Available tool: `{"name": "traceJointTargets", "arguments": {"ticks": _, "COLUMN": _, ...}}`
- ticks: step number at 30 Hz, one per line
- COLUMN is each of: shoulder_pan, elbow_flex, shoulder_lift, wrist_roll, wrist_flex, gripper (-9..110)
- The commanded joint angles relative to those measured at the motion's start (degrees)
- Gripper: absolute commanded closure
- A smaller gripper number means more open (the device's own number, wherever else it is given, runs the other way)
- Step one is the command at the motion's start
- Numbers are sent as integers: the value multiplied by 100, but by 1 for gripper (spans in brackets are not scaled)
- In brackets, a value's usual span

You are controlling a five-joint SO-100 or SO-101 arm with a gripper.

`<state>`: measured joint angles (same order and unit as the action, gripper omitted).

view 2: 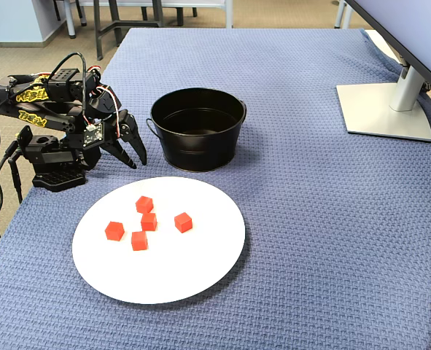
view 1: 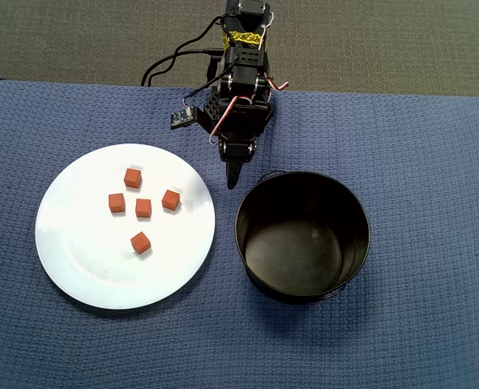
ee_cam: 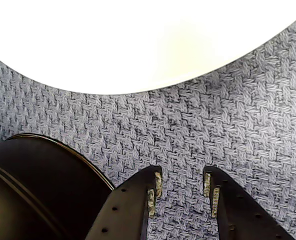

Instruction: Pick up the red cubes from the white plate and place them in the black recipient

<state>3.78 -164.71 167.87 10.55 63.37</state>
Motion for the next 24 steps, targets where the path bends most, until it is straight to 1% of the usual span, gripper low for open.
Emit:
{"name": "traceJointTargets", "arguments": {"ticks": 1, "shoulder_pan": 1608, "elbow_flex": 1477, "shoulder_lift": -677, "wrist_roll": 439, "wrist_flex": -18, "gripper": 101}}
{"name": "traceJointTargets", "arguments": {"ticks": 14, "shoulder_pan": 1714, "elbow_flex": 1661, "shoulder_lift": -729, "wrist_roll": 650, "wrist_flex": 88, "gripper": 100}}
{"name": "traceJointTargets", "arguments": {"ticks": 18, "shoulder_pan": 2004, "elbow_flex": 2109, "shoulder_lift": -905, "wrist_roll": 1011, "wrist_flex": 237, "gripper": 90}}
{"name": "traceJointTargets", "arguments": {"ticks": 21, "shoulder_pan": 2241, "elbow_flex": 2505, "shoulder_lift": -1424, "wrist_roll": 1415, "wrist_flex": 308, "gripper": 87}}
{"name": "traceJointTargets", "arguments": {"ticks": 24, "shoulder_pan": 2654, "elbow_flex": 3138, "shoulder_lift": -2127, "wrist_roll": 1503, "wrist_flex": 378, "gripper": 83}}
